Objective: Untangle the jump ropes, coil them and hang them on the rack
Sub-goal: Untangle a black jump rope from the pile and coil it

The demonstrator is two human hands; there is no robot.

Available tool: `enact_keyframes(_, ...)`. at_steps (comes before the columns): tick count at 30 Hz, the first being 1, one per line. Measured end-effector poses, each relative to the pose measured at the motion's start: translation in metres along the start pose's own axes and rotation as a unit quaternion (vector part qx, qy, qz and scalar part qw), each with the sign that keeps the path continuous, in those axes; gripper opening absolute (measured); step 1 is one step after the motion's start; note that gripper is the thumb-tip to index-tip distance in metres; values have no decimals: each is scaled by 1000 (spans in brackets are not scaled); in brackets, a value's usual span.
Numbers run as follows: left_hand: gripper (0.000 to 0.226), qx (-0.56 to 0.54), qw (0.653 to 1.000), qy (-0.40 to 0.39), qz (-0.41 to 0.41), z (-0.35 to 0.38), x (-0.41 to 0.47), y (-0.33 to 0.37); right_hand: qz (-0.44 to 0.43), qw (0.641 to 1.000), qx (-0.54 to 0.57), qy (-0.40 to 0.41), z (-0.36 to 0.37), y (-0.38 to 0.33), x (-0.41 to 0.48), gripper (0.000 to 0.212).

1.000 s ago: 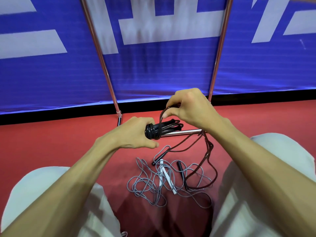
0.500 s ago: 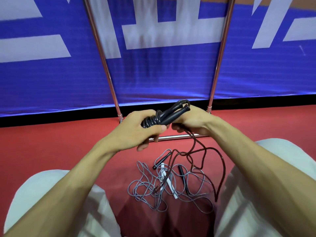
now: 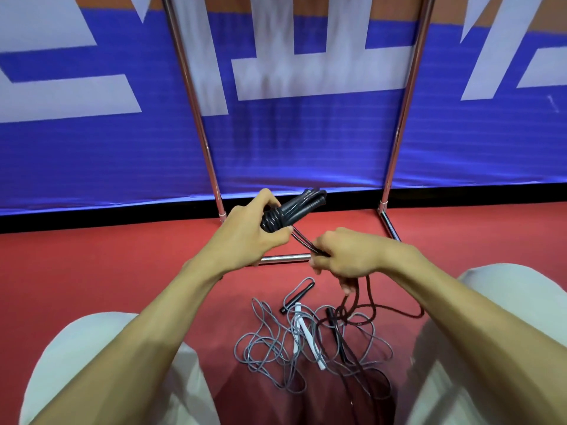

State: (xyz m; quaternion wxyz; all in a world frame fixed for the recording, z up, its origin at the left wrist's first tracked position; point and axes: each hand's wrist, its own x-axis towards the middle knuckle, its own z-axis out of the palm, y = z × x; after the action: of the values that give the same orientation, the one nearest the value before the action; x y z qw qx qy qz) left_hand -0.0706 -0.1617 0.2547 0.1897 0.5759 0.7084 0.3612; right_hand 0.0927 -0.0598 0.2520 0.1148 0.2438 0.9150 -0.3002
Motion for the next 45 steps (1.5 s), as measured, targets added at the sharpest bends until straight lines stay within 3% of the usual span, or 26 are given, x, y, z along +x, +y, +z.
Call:
enact_keyframes(6,28,75,997,-14,-2,-4,9,-15,-65,991,-84,80,-7,8,-8,13)
enact_keyframes(11,29,95,995,-40,11,0,12,-16,-137,939,-230,218,-10,8,-12,16)
enact_keyframes(14,32,102,991,-87,16,1,11,-17,-186,919,-193,288,-12,13,-9,32)
enact_keyframes(16,34,123,984,-131,17,3,10,-20,-210,922,-132,298,-13,14,-7,20)
enact_keyframes(18,35,172,970,-172,15,6,6,-23,-204,923,-79,317,-14,10,-5,11)
enact_keyframes(22,30,185,967,-172,39,19,0,-15,-156,908,-59,383,-14,10,2,23)
enact_keyframes(25,25,160,975,-148,38,20,-3,-7,-105,916,-25,387,-18,15,7,24)
enact_keyframes(30,52,162,978,-131,23,20,-5,3,-78,940,48,330,-22,14,8,13)
enact_keyframes(33,33,135,979,-139,57,18,-9,8,-66,949,65,301,-24,21,11,17)
enact_keyframes(37,19,29,983,-153,93,9,-17,20,-75,954,-48,286,-15,30,17,37)
enact_keyframes(42,10,-161,983,-77,38,2,-15,25,-93,945,38,311,-3,28,23,23)
enact_keyframes(45,39,-236,971,-45,6,2,-11,24,-51,953,110,278,0,14,21,34)
